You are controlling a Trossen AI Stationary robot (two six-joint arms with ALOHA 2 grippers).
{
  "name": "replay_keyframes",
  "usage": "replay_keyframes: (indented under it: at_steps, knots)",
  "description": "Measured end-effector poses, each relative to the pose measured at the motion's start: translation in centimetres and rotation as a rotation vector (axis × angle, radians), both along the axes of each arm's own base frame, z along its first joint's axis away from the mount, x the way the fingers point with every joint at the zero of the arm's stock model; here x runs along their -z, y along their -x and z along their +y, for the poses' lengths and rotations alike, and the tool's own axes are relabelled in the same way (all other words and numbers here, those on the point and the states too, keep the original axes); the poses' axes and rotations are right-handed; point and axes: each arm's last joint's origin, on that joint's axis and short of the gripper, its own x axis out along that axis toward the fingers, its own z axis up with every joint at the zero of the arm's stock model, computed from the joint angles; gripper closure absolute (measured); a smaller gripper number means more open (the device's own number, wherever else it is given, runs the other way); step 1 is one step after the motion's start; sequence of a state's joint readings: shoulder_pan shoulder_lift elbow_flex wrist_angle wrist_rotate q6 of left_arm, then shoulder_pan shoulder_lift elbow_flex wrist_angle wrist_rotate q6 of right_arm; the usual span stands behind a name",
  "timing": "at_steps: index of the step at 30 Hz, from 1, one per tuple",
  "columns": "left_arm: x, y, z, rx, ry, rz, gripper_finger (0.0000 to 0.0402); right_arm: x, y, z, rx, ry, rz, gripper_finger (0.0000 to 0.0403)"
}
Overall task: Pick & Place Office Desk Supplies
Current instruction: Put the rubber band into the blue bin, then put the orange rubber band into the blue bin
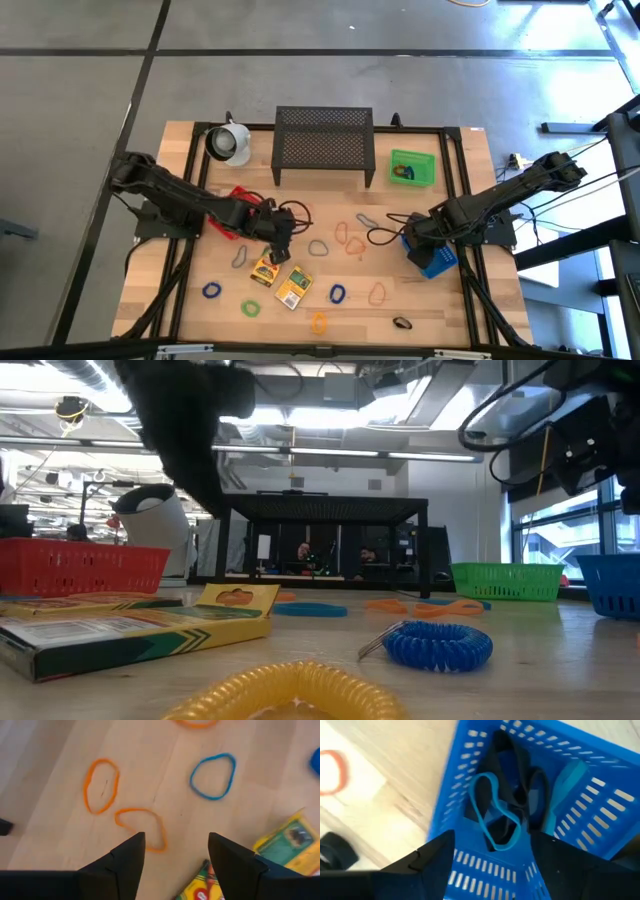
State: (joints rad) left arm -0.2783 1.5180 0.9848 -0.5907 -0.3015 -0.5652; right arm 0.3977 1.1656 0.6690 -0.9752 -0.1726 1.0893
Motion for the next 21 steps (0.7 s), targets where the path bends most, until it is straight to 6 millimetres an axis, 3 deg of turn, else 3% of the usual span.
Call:
replay_keyframes:
  at_steps: [13,21]
  knots:
    - [7.0,-2.6,3.3,-0.286,0.06,0.192,0.0167,-2.5,-1.3,0.5,-0.009,-0.036,-0.088,0.014]
    - [8.4,-3.0,3.9,-0.326,0.102,0.234,0.0174,-3.1,-1.6,0.6,-0.023,-0.043,-0.112,0.014]
